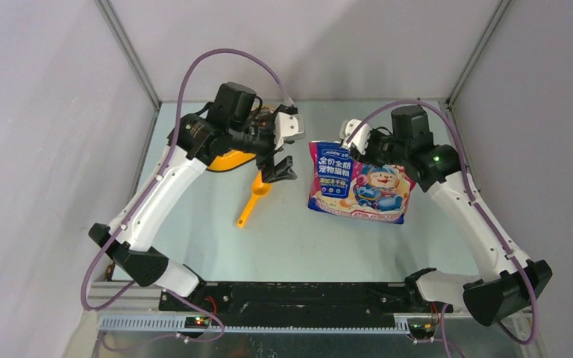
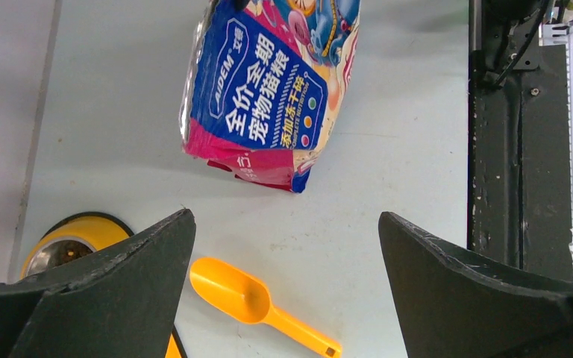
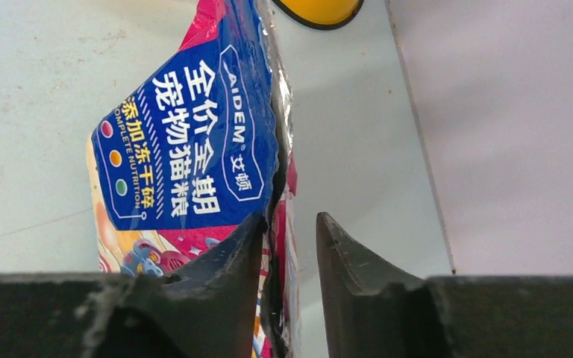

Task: Serve the pet food
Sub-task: Close the pet food bag at the center of the board.

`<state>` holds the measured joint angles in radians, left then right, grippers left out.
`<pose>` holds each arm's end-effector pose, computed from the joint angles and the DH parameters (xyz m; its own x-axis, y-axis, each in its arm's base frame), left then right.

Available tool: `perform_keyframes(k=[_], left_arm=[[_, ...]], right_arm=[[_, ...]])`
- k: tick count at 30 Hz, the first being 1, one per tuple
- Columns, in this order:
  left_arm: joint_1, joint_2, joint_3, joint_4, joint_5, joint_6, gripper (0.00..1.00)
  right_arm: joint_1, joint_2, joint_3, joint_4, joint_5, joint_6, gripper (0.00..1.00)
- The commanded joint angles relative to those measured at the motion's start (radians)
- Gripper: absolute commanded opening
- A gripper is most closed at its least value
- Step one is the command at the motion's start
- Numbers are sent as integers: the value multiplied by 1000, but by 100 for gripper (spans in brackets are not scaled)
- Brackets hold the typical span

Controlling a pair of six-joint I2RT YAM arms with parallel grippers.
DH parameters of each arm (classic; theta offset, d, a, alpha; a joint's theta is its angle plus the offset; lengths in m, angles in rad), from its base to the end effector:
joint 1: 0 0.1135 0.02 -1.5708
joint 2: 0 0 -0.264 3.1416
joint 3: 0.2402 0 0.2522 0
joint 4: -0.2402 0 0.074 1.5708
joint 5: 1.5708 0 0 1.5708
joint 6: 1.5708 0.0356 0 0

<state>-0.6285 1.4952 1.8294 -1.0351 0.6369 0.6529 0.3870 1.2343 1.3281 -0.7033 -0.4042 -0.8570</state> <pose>0.2223 -0.1878 0.4476 0.0961 0.5339 -0.8401 0.9844 0.0740 0.1596 0.2342 0.1106 0.3843 0.1409 -0.6930 -0.7070 -0.8234 0.3145 -0.4724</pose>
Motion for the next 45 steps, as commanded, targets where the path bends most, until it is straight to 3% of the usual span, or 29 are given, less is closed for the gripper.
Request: perform_keyframes(k=[1,5,15,19,21,23,30,32,33,35,37,45], left_arm=[[26,-66,-24,-3,30,-18,100],[39,-88,-55,-4,33,-16,100],[58,-107,-87,4,47,-22,100],[62,-110,-92,5,50,-24,100],[63,-113,-96,7,53,-27,100],[65,-114,-101,10,55,-30,100],[69,-121,-113,16,61,-32,100],[70,-127,-120,16,58,-33,100],[74,-134,-122,17,57,-34,100],[83,-146,-132,21,54,-37,100],[97,-159,-145,28,51,-41,100],[144,-203,-205,45,76,-50,100]], right_arm=[[3,-21,25,19,63,-48,43],[-80,-55,47,-98,23,-112,51],[-235,-102,52,-216,-20,-189,48],[-263,-114,52,-228,-32,-207,39],[-271,-117,52,-237,-35,-218,30],[-274,-116,54,-243,-40,-223,3],[-279,-99,115,-220,-82,-164,0],[-276,-103,125,-200,-77,-139,14],[-276,-106,130,-197,-68,-133,36],[-284,-119,128,-182,-56,-111,57],[-295,-135,124,-187,-53,-116,63],[-335,-123,113,-265,-47,-176,64]])
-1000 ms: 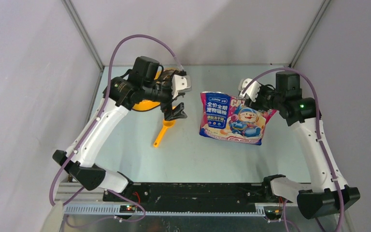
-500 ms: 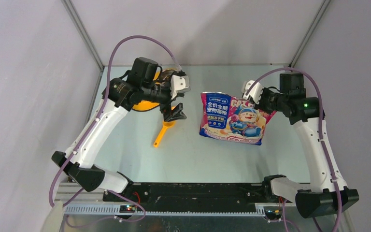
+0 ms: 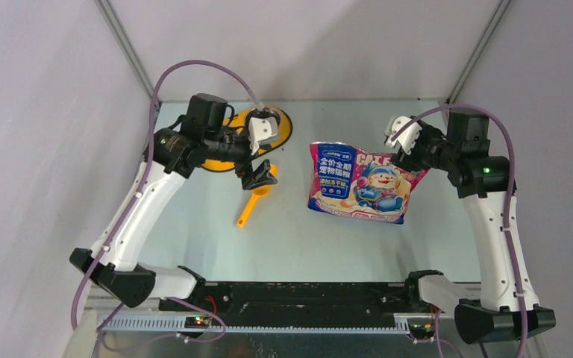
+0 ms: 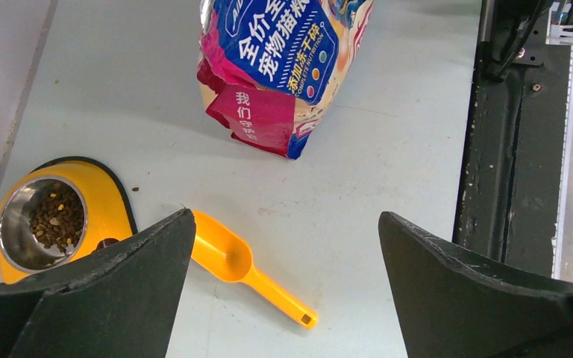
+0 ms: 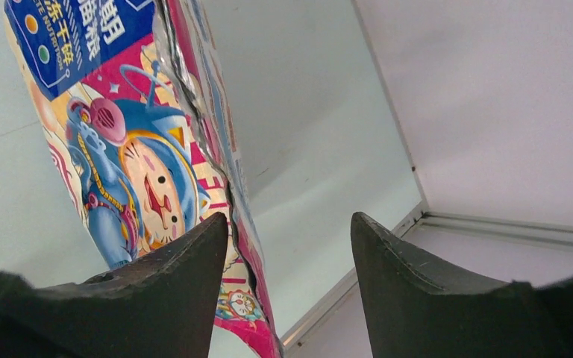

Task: Serve the pet food
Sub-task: Close the pet food bag at the center of the board.

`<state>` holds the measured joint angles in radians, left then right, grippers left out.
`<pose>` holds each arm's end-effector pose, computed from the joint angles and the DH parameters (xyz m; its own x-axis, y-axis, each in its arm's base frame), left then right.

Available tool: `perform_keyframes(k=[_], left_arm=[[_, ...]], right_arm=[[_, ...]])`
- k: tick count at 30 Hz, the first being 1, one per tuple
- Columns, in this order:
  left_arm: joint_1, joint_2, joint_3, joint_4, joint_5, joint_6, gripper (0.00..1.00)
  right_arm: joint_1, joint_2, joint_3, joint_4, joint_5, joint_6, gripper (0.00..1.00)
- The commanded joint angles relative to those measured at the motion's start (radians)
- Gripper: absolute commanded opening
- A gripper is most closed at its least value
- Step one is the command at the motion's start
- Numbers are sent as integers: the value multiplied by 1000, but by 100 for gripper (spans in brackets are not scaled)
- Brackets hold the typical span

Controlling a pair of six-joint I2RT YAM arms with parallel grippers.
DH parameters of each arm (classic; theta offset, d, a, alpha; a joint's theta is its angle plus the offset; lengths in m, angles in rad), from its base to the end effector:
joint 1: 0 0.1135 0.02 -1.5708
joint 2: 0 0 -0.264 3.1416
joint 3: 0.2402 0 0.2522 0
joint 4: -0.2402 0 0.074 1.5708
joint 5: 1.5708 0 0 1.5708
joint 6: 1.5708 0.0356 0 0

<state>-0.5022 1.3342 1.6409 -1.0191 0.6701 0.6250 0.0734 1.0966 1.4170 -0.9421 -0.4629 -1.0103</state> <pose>0.2091 -0.1400 0.4347 -0.0028 0.5247 -0.8513 0.9753 0.1895 0.1136 0.1974 0.0305 0.4208 0.0534 -0.7560 -0.6524 -0.7193 0.4241 -0.5503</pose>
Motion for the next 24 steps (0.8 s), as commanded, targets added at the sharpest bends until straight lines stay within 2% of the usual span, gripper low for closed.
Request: perform_keyframes(k=[1,6,8,10,11,12,13,15,21,22,24], left_arm=[[21,-44,-19,32,45,-23,100],[26,-50,-33,35,48,-23,100],[28,-50,-34,35,49,-23,100],[29,-49,-37,35,50,-22,100],[30,-49,-37,36,51,-23,100],[30,-48,-40,38,50,-22,100],[31,-47,-41,40,51,-22,100],[31,-43,-42,44,55,-25,100],[28,-12,-17,81,83,-43,100],[21,7,-9,95,84,-47,100],[-2,45,27,112,68,-44,100]], right_arm=[[-29,22,17,-30,9,-26,64],[-45,48,3,-33,1,-32,63],[-55,55,3,-34,-4,-35,59],[-61,58,3,-39,-11,-44,48],[-64,58,3,-43,-14,-49,33],[-64,58,3,-44,-14,-51,25],[-64,61,5,-44,-10,-52,7],[-64,67,15,-43,-4,-47,0],[-62,42,31,-11,-22,-19,0],[-59,44,45,-24,-22,-16,22],[-58,39,52,-34,-20,-10,50]])
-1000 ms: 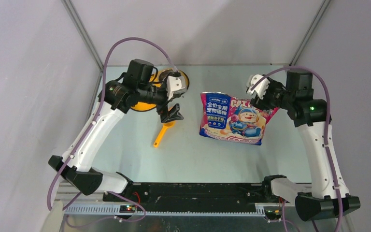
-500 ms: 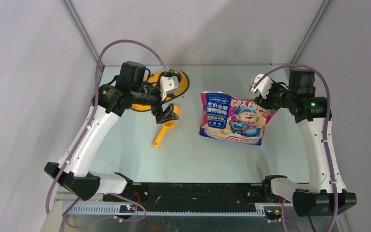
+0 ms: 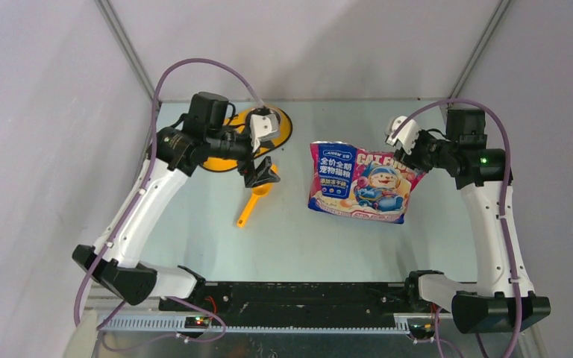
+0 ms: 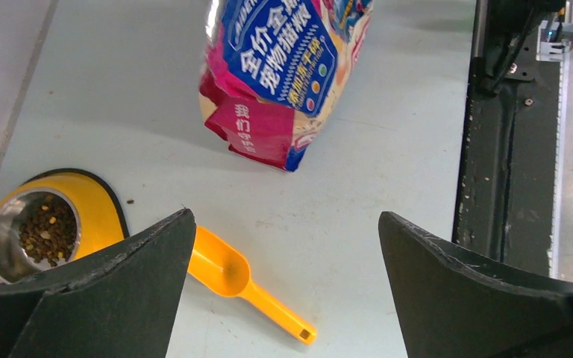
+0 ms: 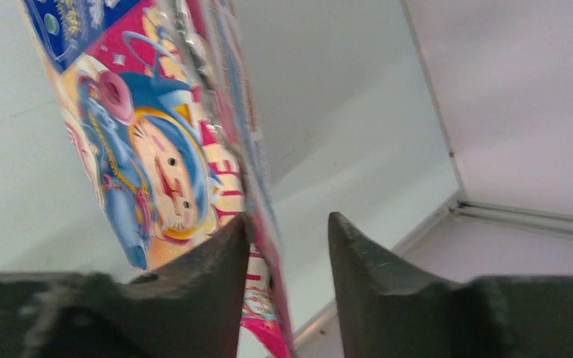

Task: Serve the pet food
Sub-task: Close the pet food bag at the center of the board.

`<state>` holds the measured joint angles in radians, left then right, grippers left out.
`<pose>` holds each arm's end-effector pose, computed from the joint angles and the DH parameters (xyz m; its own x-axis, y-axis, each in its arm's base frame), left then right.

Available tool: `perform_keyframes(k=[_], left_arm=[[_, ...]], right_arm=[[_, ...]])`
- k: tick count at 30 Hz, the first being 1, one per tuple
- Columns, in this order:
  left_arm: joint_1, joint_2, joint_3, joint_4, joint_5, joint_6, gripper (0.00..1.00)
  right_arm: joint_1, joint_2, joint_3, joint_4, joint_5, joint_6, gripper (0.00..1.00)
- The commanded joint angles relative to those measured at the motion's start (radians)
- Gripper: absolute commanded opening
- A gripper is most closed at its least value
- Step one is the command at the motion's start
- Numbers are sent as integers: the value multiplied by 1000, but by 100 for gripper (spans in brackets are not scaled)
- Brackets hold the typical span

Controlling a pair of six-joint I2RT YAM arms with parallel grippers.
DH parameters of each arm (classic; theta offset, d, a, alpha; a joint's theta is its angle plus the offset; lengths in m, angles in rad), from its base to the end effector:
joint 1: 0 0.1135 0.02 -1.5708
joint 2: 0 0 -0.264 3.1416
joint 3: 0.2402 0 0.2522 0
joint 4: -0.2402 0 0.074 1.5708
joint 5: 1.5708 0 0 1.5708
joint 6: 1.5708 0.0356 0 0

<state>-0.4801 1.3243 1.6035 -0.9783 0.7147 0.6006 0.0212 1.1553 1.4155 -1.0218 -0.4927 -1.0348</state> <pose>0.2125 -0.1370 0.4298 -0.0223 0.4929 -0.8698 0.9774 0.1935 0.0846 0.2106 0.0213 0.4033 -0.0420 -0.7586 -0.6502 -0.7775 0.4336 -0.4555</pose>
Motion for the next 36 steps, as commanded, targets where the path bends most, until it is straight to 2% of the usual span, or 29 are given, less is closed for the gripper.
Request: perform_keyframes(k=[1,2,4,10,15,25,29,36], left_arm=[[-37,71,99,73,8,-10,100],[-64,104,120,70,-2,-2,100],[-117,165,192,55,-27,21,100],[-245,378,459,0,-48,65,100],[-283,547,674,-12,-13,49,100],[-386,699,781,3,-95,76,97],[-390,729,785,34,-130,58,89],[-398,753,792,63,-183,43,52]], right_arm=[[-8,-25,51,48,9,23,54],[-11,-40,44,51,-1,25,60],[-12,-64,32,57,-5,35,63],[-70,-136,5,61,-32,84,64],[-125,-198,-27,58,-80,126,64],[-186,-249,-34,38,-165,195,64],[-187,-261,-23,6,-195,200,64],[-187,-271,-23,-19,-222,199,64]])
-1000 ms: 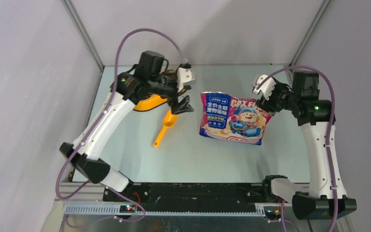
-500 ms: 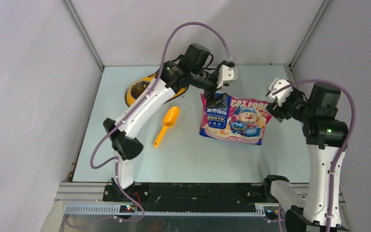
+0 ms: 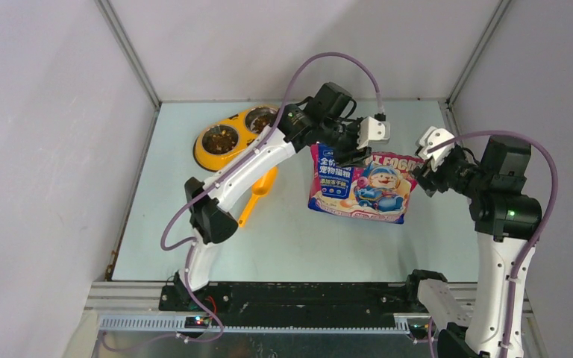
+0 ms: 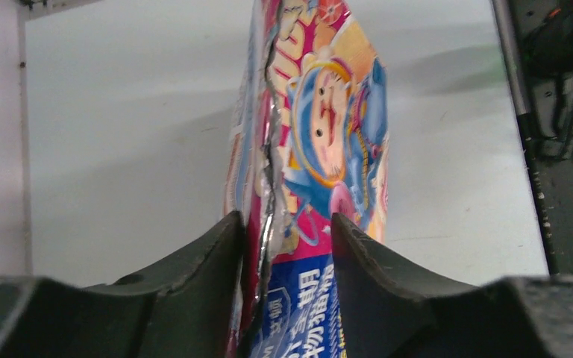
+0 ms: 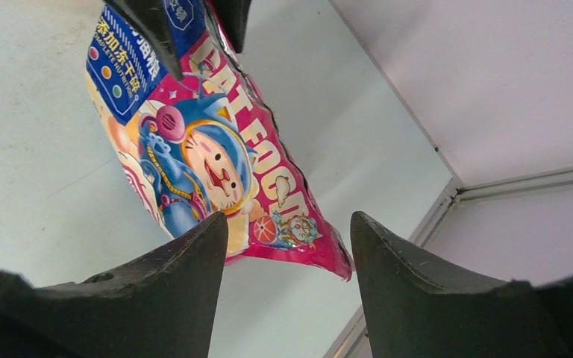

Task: Serve the pet food
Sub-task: Close the pet food bag at the center of the board, then reset both arms

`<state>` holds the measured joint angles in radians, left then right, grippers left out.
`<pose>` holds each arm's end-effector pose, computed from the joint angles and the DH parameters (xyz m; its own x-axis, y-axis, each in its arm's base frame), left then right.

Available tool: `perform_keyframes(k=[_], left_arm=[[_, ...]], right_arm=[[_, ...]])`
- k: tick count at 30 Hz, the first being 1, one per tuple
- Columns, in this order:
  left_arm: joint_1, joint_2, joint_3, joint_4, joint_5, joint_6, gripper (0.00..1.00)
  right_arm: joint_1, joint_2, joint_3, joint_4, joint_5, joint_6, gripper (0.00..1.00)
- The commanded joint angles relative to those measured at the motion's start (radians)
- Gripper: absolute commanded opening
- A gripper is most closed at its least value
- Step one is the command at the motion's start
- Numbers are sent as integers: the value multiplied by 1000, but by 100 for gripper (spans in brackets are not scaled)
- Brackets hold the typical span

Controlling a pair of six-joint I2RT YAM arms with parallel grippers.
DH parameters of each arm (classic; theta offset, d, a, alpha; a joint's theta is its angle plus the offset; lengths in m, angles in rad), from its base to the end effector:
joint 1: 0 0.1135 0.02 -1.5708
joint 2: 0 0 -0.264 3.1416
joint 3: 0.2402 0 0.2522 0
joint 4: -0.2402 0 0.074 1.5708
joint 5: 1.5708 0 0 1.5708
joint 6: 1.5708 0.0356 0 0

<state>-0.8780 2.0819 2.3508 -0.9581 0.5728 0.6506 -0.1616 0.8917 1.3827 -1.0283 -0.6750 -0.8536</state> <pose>0.2723 -0.3582 0.4006 0.2303 0.5195 -0.8229 0.9731 -0.1254 0.1932 0.1313 0.0011 0.4352 -0.0274 -0.5917 -0.8057 -0.6464 0.6253 -0.4372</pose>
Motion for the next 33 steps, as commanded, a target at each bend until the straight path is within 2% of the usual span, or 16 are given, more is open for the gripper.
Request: perform_keyframes(k=[1,5,7,9,17,18,19,20,21,22,23,25,30,33], left_arm=[[-3,-3,45,44,-55,-8,50],[-11,2,43,57,-97,-18,33],[-13,1,42,66,-120,-28,14],[-14,-3,42,84,-147,-41,2],[-18,-41,33,127,-220,-107,0],[-19,-46,34,130,-225,-114,3],[-18,-59,34,131,-228,-123,29],[-18,-68,31,131,-235,-130,60],[-18,-94,20,132,-241,-133,74],[-18,-108,11,134,-257,-137,92],[-17,-147,-15,135,-282,-137,96],[-13,-219,-72,132,-316,-134,99],[38,-447,-262,118,-372,-180,100],[106,-562,-371,121,-431,-229,100]], right_arm=[[-4,-9,10,-13,-41,16,64],[-4,-10,16,-17,-49,16,64],[-4,-8,24,-20,-52,16,64],[-4,-6,32,-24,-55,17,64],[-5,-1,69,-34,-75,25,64],[-5,-1,72,-33,-74,28,64],[-5,1,76,-32,-72,37,65],[-5,1,78,-29,-68,45,66],[-6,1,79,-18,-55,70,71],[-4,0,79,-10,-48,84,73],[-4,0,79,5,-32,106,82],[-5,-3,79,29,-7,144,92],[-3,-17,71,123,91,266,96],[-2,-28,60,162,180,369,99]])
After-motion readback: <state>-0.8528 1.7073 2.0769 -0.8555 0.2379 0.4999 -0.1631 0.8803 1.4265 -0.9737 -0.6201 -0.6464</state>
